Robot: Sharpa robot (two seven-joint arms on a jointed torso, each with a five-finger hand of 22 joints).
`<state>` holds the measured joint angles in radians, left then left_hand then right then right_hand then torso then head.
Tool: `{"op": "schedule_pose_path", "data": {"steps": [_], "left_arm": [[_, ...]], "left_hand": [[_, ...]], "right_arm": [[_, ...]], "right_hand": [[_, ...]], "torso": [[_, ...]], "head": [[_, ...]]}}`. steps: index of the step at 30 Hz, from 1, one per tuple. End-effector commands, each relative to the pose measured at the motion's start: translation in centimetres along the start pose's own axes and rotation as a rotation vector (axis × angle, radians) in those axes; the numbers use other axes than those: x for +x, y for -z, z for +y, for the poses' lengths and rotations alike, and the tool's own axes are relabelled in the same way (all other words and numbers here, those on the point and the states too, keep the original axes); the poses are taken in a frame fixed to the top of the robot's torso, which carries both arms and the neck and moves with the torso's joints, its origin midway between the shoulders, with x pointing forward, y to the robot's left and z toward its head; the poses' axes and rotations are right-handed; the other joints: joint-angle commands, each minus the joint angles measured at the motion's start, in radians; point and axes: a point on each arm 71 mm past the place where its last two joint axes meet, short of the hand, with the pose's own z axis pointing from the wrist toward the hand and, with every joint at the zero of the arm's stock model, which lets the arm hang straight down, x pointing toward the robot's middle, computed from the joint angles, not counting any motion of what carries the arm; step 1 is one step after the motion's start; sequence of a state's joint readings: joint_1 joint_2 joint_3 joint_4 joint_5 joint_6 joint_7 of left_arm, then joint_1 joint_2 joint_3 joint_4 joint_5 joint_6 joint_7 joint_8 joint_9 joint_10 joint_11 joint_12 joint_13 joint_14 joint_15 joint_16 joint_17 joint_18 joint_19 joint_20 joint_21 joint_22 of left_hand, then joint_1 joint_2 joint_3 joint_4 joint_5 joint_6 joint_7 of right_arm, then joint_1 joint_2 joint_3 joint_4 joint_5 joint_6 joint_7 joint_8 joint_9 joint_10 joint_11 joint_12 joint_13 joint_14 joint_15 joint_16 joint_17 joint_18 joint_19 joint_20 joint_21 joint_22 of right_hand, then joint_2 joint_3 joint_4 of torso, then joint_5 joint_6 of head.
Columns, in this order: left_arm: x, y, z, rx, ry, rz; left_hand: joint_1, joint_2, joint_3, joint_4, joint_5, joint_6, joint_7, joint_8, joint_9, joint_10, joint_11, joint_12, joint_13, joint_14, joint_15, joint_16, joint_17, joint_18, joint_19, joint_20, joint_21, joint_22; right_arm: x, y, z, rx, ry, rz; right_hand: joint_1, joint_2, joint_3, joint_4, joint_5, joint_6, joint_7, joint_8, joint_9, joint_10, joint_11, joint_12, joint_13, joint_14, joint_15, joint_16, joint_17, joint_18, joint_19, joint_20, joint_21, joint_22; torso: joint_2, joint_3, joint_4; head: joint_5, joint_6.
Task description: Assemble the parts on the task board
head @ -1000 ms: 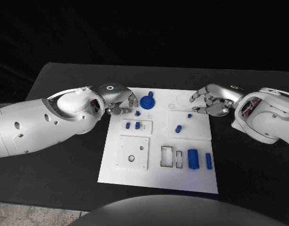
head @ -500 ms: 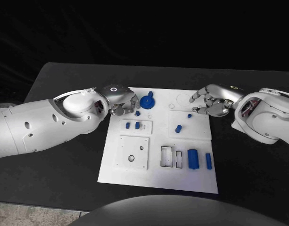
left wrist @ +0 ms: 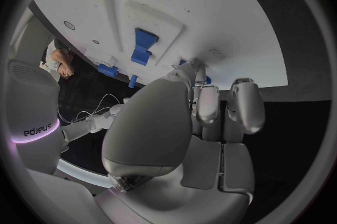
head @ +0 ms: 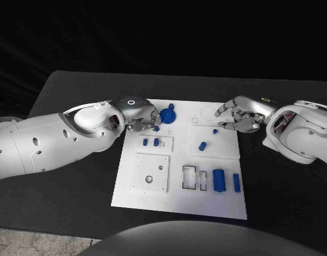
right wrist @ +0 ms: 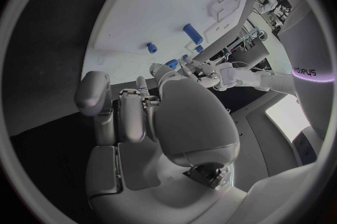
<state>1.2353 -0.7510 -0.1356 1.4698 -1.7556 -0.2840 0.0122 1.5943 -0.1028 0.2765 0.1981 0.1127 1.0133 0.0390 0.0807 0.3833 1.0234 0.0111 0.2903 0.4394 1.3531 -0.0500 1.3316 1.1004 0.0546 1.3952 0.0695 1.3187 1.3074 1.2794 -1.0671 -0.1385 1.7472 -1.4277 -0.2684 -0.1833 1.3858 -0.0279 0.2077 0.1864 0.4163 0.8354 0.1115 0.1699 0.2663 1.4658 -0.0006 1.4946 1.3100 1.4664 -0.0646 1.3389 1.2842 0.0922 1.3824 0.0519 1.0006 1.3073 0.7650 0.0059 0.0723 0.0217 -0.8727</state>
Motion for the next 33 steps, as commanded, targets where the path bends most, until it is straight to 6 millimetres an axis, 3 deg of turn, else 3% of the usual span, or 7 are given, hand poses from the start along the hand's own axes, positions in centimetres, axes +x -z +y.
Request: {"op": "schedule_pose_path", "data": {"steps": [1,9,19,28,33], "left_arm": [[0.25,-0.08,-0.47,0.045,0.011,0.008],[0.37,-0.17,-0.59,0.058,0.012,0.022],[0.53,-0.30,-0.57,0.050,0.010,0.040],[0.40,-0.48,-0.70,0.056,0.012,0.019],[0.32,-0.52,-0.70,0.063,0.018,0.006]], "left_hand": [[-0.012,-0.001,0.001,-0.003,-0.015,0.001,-0.011,0.000,-0.003,0.008,0.001,0.005,0.003,-0.008,0.001,-0.008,-0.005,0.007,-0.009,-0.003,-0.006,0.182],[-0.008,-0.009,0.001,-0.009,-0.027,-0.001,-0.021,-0.004,-0.006,0.006,-0.002,0.008,0.005,-0.015,0.001,-0.013,-0.015,0.009,-0.015,-0.003,-0.015,0.179],[-0.007,-0.012,0.003,-0.011,-0.027,-0.001,-0.013,-0.005,-0.009,0.000,-0.003,0.009,0.006,-0.022,0.001,-0.019,-0.026,0.010,-0.020,-0.003,-0.022,0.177],[-0.015,0.005,0.010,-0.003,-0.027,0.010,-0.008,-0.003,-0.012,0.015,-0.003,0.021,0.011,-0.018,0.001,-0.015,-0.021,0.008,-0.014,-0.003,-0.015,0.180],[-0.023,0.020,0.013,0.001,-0.020,0.046,0.002,0.011,-0.010,0.029,-0.009,0.033,0.016,-0.013,-0.002,-0.010,-0.018,0.007,-0.009,-0.005,-0.010,0.182]], "right_arm": [[0.15,0.01,0.01,0.000,0.004,0.013],[0.18,0.04,-0.04,0.002,0.004,0.015],[0.19,0.06,-0.07,0.003,0.004,0.016],[0.23,0.05,-0.11,0.007,0.005,0.022],[0.26,0.06,-0.13,0.009,0.006,0.025]], "right_hand": [[0.005,0.002,0.004,0.001,0.004,0.008,-0.002,0.003,-0.001,0.025,0.010,-0.003,0.191,0.033,0.008,-0.003,-0.001,0.016,-0.007,0.001,-0.006,0.091],[0.007,0.002,0.006,-0.001,0.003,0.009,-0.002,0.004,-0.001,0.025,0.010,-0.003,0.191,0.033,0.008,-0.003,-0.002,0.016,-0.008,0.001,-0.007,0.091],[0.009,0.001,0.008,-0.003,0.003,0.010,-0.002,0.004,-0.001,0.025,0.010,-0.004,0.190,0.033,0.008,-0.004,-0.003,0.016,-0.007,0.001,-0.008,0.091],[0.010,0.001,0.009,-0.004,0.002,0.011,-0.002,0.004,-0.001,0.023,0.010,-0.005,0.189,0.032,0.008,-0.006,-0.005,0.017,-0.009,0.001,-0.013,0.089],[0.010,0.001,0.009,-0.004,0.002,0.011,-0.002,0.004,-0.001,0.023,0.010,-0.005,0.189,0.032,0.008,-0.006,-0.005,0.017,-0.009,0.001,-0.013,0.089]], "torso": [[0.000,0.0002,-0.0004],[0.000,0.0006,0.0001],[0.000,0.0001,0.0001],[0.000,0.0001,-0.0001],[0.000,0.0002,-0.0006]], "head": [[0.001,0.000],[0.000,0.000],[-0.001,0.000],[0.002,0.000],[0.004,0.000]]}}
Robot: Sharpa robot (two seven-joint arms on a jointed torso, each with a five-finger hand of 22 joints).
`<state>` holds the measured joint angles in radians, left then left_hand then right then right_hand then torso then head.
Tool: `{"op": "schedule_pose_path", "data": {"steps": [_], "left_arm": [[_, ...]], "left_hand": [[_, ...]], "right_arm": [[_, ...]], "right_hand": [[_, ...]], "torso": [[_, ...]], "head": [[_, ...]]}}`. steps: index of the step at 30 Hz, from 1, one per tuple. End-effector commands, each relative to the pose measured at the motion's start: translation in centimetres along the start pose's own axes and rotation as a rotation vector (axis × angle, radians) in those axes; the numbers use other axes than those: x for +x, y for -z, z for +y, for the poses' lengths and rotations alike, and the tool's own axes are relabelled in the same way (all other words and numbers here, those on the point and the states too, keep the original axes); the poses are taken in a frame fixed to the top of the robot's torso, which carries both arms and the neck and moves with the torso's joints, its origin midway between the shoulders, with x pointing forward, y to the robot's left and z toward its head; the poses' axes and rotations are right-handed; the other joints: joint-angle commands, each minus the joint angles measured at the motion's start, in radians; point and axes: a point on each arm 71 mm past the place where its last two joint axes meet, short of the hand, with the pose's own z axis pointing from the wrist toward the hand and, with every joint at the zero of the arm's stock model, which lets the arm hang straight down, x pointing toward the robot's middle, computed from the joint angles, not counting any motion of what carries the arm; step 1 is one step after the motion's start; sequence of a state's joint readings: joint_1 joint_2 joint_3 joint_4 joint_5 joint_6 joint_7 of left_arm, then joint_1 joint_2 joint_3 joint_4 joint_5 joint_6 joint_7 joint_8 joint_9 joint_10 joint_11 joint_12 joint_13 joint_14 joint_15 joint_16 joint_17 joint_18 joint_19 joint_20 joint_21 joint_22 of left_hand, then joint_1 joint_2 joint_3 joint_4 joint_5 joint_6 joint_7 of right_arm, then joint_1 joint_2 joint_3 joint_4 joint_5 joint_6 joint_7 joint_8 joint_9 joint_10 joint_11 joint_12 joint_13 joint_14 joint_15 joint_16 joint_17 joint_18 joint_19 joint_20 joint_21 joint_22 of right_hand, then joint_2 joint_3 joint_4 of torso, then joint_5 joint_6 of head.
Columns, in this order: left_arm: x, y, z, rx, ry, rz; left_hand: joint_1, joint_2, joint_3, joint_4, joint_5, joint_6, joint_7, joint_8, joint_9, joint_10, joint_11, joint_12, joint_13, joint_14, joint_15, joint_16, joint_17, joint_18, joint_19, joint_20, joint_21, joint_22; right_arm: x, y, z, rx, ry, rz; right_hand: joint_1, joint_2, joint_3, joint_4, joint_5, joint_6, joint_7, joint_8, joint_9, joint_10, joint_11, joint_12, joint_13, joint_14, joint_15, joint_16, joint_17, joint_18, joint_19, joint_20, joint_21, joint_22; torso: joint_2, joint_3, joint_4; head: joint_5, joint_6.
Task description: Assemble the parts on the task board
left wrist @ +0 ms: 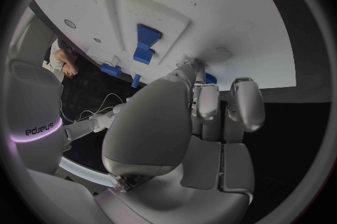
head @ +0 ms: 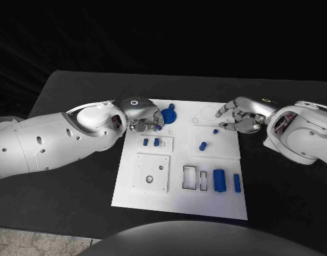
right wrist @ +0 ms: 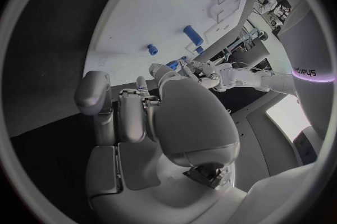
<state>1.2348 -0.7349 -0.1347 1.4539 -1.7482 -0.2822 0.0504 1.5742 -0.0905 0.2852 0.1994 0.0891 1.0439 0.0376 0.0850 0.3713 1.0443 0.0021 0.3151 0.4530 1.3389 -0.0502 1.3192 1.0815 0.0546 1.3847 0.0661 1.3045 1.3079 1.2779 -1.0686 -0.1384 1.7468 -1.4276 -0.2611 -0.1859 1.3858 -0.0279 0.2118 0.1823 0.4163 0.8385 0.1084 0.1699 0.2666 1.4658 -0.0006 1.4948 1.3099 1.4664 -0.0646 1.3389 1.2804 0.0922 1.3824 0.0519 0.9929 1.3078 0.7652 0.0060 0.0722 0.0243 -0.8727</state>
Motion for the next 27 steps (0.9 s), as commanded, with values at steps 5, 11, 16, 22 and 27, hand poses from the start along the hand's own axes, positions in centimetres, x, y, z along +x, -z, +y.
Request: {"op": "schedule_pose_path", "data": {"steps": [5,11,16,22,27], "left_arm": [[0.2,0.0,-0.3,0.027,0.018,-0.005],[0.0,0.2,-0.1,0.021,0.021,-0.026],[-0.4,0.7,0.0,0.015,0.021,-0.056],[-1.3,1.5,0.1,0.020,-0.016,-0.100],[-1.8,2.2,0.2,0.025,-0.063,-0.116]], "left_hand": [[-0.004,0.013,0.005,-0.005,0.032,0.045,0.013,0.018,0.003,0.022,-0.001,0.017,0.006,0.004,-0.004,0.004,0.002,0.006,0.004,-0.003,0.007,0.182],[-0.006,0.011,0.003,-0.009,0.043,0.062,0.020,0.024,0.004,0.033,0.001,0.022,0.006,0.003,-0.004,0.003,-0.003,0.006,0.006,-0.004,0.009,0.183],[-0.006,0.009,0.003,-0.011,0.046,0.065,0.023,0.024,0.003,0.034,0.004,0.020,0.005,-0.001,-0.004,-0.002,-0.012,0.006,0.005,-0.004,0.007,0.182],[-0.002,0.004,0.004,-0.016,0.048,0.067,0.025,0.023,0.002,0.036,0.004,0.018,0.002,-0.002,-0.003,-0.004,-0.016,0.007,0.004,-0.004,0.005,0.182],[0.001,0.001,0.005,-0.020,0.047,0.066,0.024,0.021,0.000,0.039,0.002,0.017,0.000,-0.004,-0.003,-0.007,-0.021,0.008,0.000,-0.003,-0.001,0.180]], "right_arm": [[0.2,0.0,-0.1,0.007,0.006,0.020],[0.2,0.0,-0.1,0.009,0.006,0.022],[0.2,0.0,-0.1,0.011,0.006,0.022],[0.2,0.0,-0.2,0.013,0.006,0.023],[0.3,0.0,-0.2,0.015,0.007,0.025]], "right_hand": [[0.011,0.002,0.006,-0.001,0.001,0.009,0.002,0.005,-0.002,0.023,0.010,-0.006,0.188,0.031,0.008,-0.008,-0.003,0.018,-0.010,0.001,-0.008,0.088],[0.011,0.002,0.006,-0.001,0.001,0.009,0.002,0.005,-0.002,0.022,0.010,-0.007,0.188,0.031,0.008,-0.009,-0.004,0.018,-0.011,0.001,-0.010,0.088],[0.011,0.002,0.007,-0.001,0.001,0.009,0.002,0.005,-0.002,0.021,0.011,-0.008,0.187,0.031,0.008,-0.010,-0.005,0.019,-0.012,0.001,-0.013,0.087],[0.011,0.001,0.007,-0.001,0.000,0.009,0.002,0.005,-0.002,0.021,0.011,-0.008,0.186,0.030,0.008,-0.011,-0.007,0.019,-0.012,0.001,-0.014,0.087],[0.011,0.001,0.007,-0.001,0.000,0.009,0.002,0.005,-0.002,0.021,0.011,-0.008,0.186,0.030,0.008,-0.011,-0.007,0.019,-0.012,0.001,-0.014,0.087]], "torso": [[0.000,0.0000,-0.0008],[-0.001,0.0002,-0.0009],[-0.002,0.0010,-0.0016],[-0.001,0.0015,-0.0003],[0.000,0.0002,0.0000]], "head": [[0.002,0.000],[0.003,0.000],[0.001,0.000],[0.001,0.000],[-0.001,0.000]]}}
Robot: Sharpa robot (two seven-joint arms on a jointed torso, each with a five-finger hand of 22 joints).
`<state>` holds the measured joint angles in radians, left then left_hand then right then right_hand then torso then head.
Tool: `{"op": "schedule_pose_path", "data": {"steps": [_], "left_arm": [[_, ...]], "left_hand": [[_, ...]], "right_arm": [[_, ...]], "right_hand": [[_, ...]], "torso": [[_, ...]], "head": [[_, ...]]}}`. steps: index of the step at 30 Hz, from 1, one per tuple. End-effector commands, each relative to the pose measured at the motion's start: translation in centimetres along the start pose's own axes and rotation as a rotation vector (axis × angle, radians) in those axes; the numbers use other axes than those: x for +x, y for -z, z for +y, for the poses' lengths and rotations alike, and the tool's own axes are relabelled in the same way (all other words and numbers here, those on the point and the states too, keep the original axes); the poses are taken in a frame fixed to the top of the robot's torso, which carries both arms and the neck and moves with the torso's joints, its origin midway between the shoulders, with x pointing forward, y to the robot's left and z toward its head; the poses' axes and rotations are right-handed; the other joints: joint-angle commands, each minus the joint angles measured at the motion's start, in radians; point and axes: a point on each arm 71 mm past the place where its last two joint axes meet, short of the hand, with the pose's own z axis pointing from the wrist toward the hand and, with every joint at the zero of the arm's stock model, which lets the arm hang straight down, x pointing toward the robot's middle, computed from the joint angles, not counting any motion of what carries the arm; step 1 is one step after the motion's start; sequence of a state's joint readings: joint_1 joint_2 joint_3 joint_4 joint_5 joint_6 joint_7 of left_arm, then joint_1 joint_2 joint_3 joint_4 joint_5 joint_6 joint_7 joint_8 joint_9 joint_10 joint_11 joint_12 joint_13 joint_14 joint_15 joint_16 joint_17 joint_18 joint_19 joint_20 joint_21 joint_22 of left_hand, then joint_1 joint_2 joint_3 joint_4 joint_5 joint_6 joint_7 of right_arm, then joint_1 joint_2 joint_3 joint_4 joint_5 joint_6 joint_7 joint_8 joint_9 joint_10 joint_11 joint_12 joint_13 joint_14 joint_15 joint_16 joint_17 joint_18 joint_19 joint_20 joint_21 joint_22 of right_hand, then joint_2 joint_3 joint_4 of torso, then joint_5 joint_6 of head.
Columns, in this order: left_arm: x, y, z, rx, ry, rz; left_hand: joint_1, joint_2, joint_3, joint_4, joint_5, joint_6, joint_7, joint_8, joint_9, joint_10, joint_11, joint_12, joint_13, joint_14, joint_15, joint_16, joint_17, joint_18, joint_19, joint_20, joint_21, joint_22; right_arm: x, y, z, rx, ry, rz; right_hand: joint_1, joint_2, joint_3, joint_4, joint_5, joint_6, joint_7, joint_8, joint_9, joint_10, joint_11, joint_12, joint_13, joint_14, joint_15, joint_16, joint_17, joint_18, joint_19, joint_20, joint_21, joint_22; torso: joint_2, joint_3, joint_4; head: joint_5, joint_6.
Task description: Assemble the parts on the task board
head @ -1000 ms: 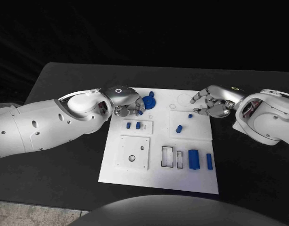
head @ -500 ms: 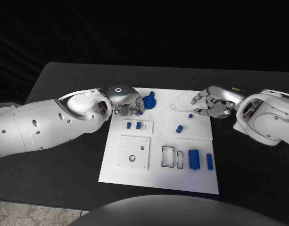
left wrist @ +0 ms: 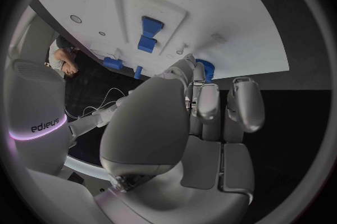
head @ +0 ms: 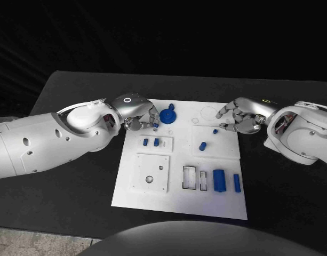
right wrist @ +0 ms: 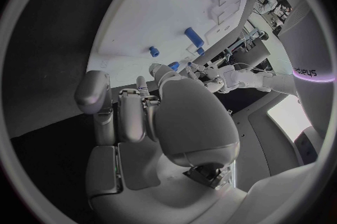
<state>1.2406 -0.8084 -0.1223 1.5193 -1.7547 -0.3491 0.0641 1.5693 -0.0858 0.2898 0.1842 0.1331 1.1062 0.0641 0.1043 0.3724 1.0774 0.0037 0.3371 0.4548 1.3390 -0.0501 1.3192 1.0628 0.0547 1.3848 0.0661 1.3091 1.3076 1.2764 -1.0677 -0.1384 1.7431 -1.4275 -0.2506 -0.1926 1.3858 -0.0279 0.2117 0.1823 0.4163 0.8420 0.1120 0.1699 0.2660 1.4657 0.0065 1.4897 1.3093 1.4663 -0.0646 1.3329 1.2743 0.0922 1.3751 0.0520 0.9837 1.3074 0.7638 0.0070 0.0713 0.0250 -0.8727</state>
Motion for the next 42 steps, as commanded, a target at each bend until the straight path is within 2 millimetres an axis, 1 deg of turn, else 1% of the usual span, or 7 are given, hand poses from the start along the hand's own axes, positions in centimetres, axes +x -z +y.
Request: {"op": "schedule_pose_path", "data": {"steps": [1,5,12,18,21,26,42], "left_arm": [[-0.5,0.2,-0.2,0.025,-0.063,-0.035],[-0.6,0.6,-0.1,0.024,-0.089,-0.038],[-0.6,1.1,0.2,0.014,-0.114,-0.034],[-0.3,1.4,0.1,0.016,-0.137,-0.004],[-0.2,1.5,0.0,0.016,-0.140,0.005],[-0.1,1.5,-0.2,0.017,-0.153,0.021],[0.3,1.4,-0.5,0.010,-0.162,0.077]], "left_hand": [[0.006,-0.005,0.000,-0.005,0.002,0.004,-0.003,0.002,-0.001,0.006,0.000,-0.005,-0.002,-0.004,-0.003,-0.007,-0.003,0.008,-0.001,-0.003,-0.007,0.180],[0.006,-0.006,0.000,-0.005,0.001,0.004,-0.005,0.001,-0.002,0.007,-0.001,-0.005,-0.003,-0.005,-0.003,-0.009,-0.006,0.008,-0.003,-0.002,-0.010,0.179],[0.006,-0.006,0.001,-0.005,0.000,0.004,-0.005,0.000,-0.003,0.009,-0.002,-0.005,-0.004,-0.007,-0.003,-0.012,-0.012,0.009,-0.005,-0.002,-0.013,0.178],[0.005,-0.007,0.001,-0.006,-0.001,0.004,-0.007,-0.001,-0.005,0.013,-0.004,-0.006,-0.006,-0.010,-0.003,-0.016,-0.018,0.010,-0.009,-0.001,-0.019,0.176],[0.004,-0.008,0.002,-0.005,-0.002,0.004,-0.008,-0.002,-0.005,0.014,-0.004,-0.006,-0.006,-0.012,-0.003,-0.019,-0.023,0.011,-0.011,0.000,-0.023,0.175],[0.004,-0.008,0.002,-0.005,-0.002,0.004,-0.008,-0.002,-0.005,0.014,-0.005,-0.007,-0.007,-0.014,-0.003,-0.021,-0.027,0.011,-0.013,0.000,-0.025,0.174],[-0.001,-0.009,0.003,-0.004,-0.003,0.003,-0.010,-0.005,-0.008,0.015,-0.005,-0.011,-0.012,-0.020,-0.004,-0.027,-0.036,0.012,-0.018,0.002,-0.032,0.172]], "right_arm": [[0.1,0.0,0.0,0.005,0.005,0.014],[0.1,0.0,-0.1,0.006,0.005,0.015],[0.2,-0.1,-0.1,0.006,0.005,0.017],[0.2,0.0,-0.1,0.009,0.006,0.020],[0.2,0.0,-0.1,0.009,0.006,0.021],[0.3,0.0,-0.1,0.009,0.006,0.023],[0.3,0.0,-0.1,0.013,0.007,0.029]], "right_hand": [[0.011,0.001,0.007,-0.001,0.000,0.006,-0.001,0.005,-0.001,0.021,0.004,-0.003,0.187,0.030,0.008,-0.005,-0.001,0.019,-0.005,0.001,-0.006,0.087],[0.011,0.001,0.007,-0.002,-0.001,0.006,-0.001,0.005,-0.001,0.020,0.004,-0.004,0.187,0.030,0.008,-0.006,-0.002,0.019,-0.005,0.001,-0.006,0.087],[0.011,0.001,0.007,-0.002,-0.001,0.006,-0.001,0.005,-0.001,0.020,0.004,-0.004,0.187,0.030,0.008,-0.006,-0.002,0.019,-0.005,0.001,-0.006,0.087],[0.010,0.000,0.007,-0.002,-0.001,0.006,-0.001,0.005,-0.001,0.019,0.004,-0.005,0.186,0.029,0.008,-0.007,-0.003,0.019,-0.006,0.001,-0.008,0.086],[0.010,0.000,0.007,-0.002,-0.001,0.006,-0.001,0.005,-0.001,0.019,0.004,-0.005,0.186,0.029,0.008,-0.007,-0.003,0.019,-0.006,0.001,-0.008,0.086],[0.010,0.000,0.007,-0.002,-0.001,0.006,-0.001,0.005,-0.001,0.019,0.004,-0.005,0.186,0.029,0.008,-0.007,-0.003,0.019,-0.006,0.001,-0.008,0.086],[0.011,-0.001,0.009,-0.003,-0.002,0.006,-0.001,0.005,-0.002,0.018,0.004,-0.006,0.185,0.028,0.009,-0.009,-0.005,0.019,-0.006,0.001,-0.010,0.086]], "torso": [[0.001,-0.0006,0.0009],[0.002,-0.0012,0.0026],[0.002,-0.0019,0.0009],[0.002,-0.0016,0.0030],[0.002,-0.0008,0.0012],[0.001,-0.0014,0.0009],[0.002,-0.0006,0.0001]], "head": [[-0.001,0.000],[-0.002,0.000],[0.000,0.000],[0.000,0.000],[0.002,0.000],[0.001,0.000],[0.001,0.000]]}}
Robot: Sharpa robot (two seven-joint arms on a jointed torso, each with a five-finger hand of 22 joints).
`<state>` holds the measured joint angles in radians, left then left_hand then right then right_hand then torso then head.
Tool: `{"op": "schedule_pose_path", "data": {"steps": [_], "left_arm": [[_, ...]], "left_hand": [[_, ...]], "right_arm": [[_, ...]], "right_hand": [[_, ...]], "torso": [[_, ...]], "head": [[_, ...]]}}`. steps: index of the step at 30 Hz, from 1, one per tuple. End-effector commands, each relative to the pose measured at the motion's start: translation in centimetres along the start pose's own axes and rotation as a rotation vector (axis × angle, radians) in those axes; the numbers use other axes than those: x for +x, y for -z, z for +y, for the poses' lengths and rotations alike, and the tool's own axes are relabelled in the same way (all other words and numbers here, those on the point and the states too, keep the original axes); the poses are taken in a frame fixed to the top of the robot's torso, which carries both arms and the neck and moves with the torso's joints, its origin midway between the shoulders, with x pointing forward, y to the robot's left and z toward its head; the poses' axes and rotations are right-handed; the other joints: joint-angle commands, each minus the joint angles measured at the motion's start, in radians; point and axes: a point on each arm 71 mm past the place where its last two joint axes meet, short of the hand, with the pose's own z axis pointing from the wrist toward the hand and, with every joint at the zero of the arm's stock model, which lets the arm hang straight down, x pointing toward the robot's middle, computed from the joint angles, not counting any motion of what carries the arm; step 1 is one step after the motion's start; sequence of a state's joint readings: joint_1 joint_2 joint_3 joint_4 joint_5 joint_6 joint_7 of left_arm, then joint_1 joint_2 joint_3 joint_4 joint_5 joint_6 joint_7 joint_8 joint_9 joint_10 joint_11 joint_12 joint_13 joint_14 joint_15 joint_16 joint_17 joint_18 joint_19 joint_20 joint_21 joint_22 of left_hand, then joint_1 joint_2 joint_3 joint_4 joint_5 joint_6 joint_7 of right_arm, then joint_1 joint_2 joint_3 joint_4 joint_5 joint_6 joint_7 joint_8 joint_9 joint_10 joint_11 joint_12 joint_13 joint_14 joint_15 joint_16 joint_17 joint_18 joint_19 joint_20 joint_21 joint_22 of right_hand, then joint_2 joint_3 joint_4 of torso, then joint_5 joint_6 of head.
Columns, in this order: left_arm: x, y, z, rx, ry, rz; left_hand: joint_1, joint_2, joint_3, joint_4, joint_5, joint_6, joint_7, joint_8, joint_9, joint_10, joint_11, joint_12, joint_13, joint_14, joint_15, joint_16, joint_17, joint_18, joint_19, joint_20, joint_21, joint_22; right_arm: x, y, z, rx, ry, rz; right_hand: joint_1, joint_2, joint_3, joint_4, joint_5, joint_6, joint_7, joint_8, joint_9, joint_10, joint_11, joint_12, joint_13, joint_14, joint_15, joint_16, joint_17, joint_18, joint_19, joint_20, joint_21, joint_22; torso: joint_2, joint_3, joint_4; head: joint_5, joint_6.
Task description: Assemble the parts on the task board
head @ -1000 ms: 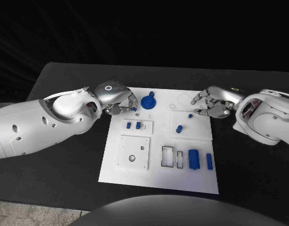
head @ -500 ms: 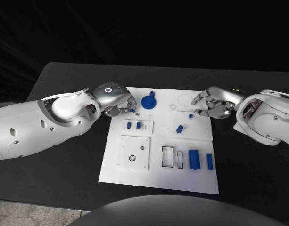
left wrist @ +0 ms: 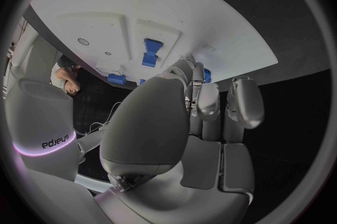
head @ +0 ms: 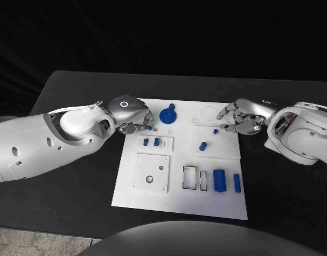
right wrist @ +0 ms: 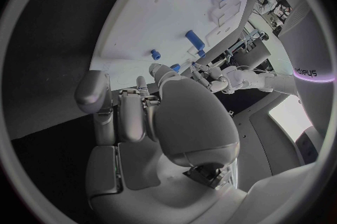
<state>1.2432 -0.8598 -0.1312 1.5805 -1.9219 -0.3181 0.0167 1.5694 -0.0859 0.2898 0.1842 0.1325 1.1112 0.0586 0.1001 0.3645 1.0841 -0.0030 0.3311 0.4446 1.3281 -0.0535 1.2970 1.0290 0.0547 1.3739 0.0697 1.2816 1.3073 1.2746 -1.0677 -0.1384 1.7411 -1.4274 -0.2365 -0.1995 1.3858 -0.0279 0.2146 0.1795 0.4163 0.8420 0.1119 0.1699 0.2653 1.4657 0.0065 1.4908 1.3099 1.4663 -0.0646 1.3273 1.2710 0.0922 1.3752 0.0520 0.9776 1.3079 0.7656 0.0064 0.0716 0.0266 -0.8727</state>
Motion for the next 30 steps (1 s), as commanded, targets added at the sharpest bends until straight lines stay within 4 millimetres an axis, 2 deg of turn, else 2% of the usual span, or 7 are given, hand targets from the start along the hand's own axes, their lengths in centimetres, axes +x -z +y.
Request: {"op": "schedule_pose_path", "data": {"steps": [1,5,30], "left_arm": [[0.20,-0.14,-0.14,-0.005,-0.013,0.039],[0.27,-0.25,-0.20,-0.007,-0.013,0.048],[0.10,-0.75,-0.56,-0.011,0.000,0.032]], "left_hand": [[-0.001,-0.009,0.003,-0.003,-0.002,-0.002,-0.004,-0.001,-0.001,0.009,0.001,-0.005,-0.002,-0.009,0.000,-0.005,-0.002,0.012,-0.007,-0.001,-0.005,0.173],[-0.001,-0.009,0.003,-0.003,-0.002,-0.003,-0.004,-0.001,-0.001,0.009,0.001,-0.006,-0.002,-0.009,0.000,-0.006,-0.003,0.012,-0.007,-0.001,-0.005,0.173],[-0.005,-0.009,0.004,-0.002,-0.002,-0.006,-0.002,-0.005,-0.004,0.012,0.003,-0.008,-0.006,-0.008,0.000,-0.006,-0.002,0.011,-0.004,0.000,-0.001,0.174]], "right_arm": [[0.14,0.01,0.00,0.004,0.004,0.014],[0.14,0.03,0.00,0.004,0.004,0.014],[0.16,0.00,-0.02,0.006,0.004,0.015]], "right_hand": [[0.011,-0.001,0.006,0.000,-0.002,0.006,-0.001,0.005,-0.001,0.018,0.004,-0.007,0.184,0.028,0.009,-0.003,-0.001,0.019,-0.007,0.001,-0.004,0.086],[0.011,-0.001,0.006,0.000,-0.002,0.006,-0.001,0.005,-0.001,0.018,0.004,-0.007,0.184,0.028,0.009,-0.003,-0.001,0.019,-0.007,0.001,-0.004,0.086],[0.011,-0.002,0.007,-0.001,-0.002,0.008,-0.001,0.006,-0.001,0.017,0.004,-0.008,0.183,0.028,0.009,-0.004,-0.002,0.020,-0.008,0.002,-0.007,0.085]], "torso": [[0.000,-0.0002,-0.0001],[0.001,-0.0013,0.0007],[0.000,-0.0008,0.0008]], "head": [[-0.001,0.000],[-0.002,0.000],[-0.004,0.000]]}}
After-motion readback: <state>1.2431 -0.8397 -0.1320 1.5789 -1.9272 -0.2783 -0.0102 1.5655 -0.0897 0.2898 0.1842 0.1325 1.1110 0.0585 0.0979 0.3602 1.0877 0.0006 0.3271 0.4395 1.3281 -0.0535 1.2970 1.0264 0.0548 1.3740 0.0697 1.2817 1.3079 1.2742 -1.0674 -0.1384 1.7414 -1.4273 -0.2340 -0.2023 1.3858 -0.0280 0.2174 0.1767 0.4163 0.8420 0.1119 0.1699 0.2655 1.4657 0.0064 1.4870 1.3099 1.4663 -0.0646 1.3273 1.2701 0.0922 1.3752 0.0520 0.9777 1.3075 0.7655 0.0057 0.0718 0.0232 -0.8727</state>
